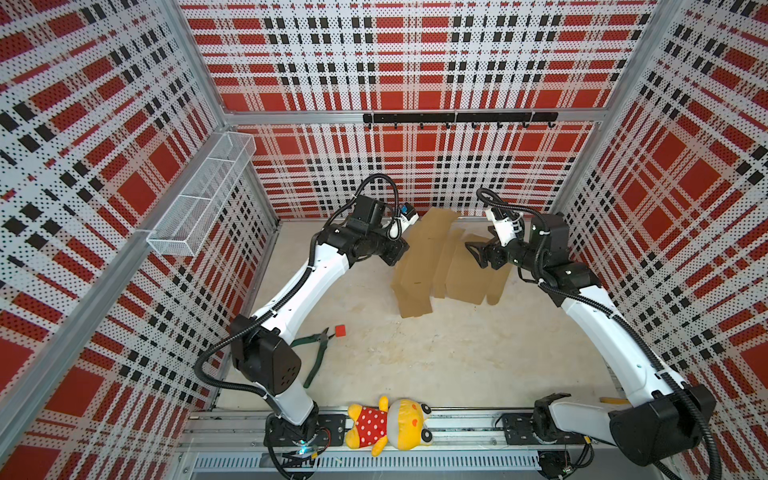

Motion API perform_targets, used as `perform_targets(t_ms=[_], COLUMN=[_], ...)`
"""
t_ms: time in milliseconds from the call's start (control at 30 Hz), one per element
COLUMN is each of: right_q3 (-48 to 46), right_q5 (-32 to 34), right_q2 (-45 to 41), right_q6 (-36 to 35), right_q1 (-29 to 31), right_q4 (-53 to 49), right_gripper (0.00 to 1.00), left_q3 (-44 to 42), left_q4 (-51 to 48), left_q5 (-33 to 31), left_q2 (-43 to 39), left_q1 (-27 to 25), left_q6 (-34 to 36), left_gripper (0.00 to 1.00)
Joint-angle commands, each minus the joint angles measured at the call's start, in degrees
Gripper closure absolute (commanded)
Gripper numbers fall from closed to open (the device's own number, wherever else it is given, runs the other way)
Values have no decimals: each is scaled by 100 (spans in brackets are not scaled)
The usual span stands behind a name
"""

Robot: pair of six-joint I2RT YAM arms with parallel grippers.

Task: Fold the paper box
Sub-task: 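Lift the blank with both grippers and raise its panels upright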

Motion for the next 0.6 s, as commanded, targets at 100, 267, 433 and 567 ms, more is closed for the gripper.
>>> perform_targets(t_ms=[100, 267, 433, 567], right_q3=[556, 939, 1176, 1442], right_q5=[-834, -1092, -1295, -1657], right_q2=[200, 564, 877, 1141], right_q6=[-1549, -2416, -2512, -2557], right_q1=[23, 28, 19, 22], right_q4=[-394, -767, -626, -732], right_gripper=[15, 15, 20, 33], left_q3=[584, 781, 816, 854], left_q4=[-825, -1233, -1351, -1353], left_q5=[82, -70, -149, -185], left_q2=[-256, -195, -212, -231], left_q1=[-126, -280, -369, -401], left_q6=[1197, 1741, 2034, 2059], left_gripper=[87, 89, 90, 90])
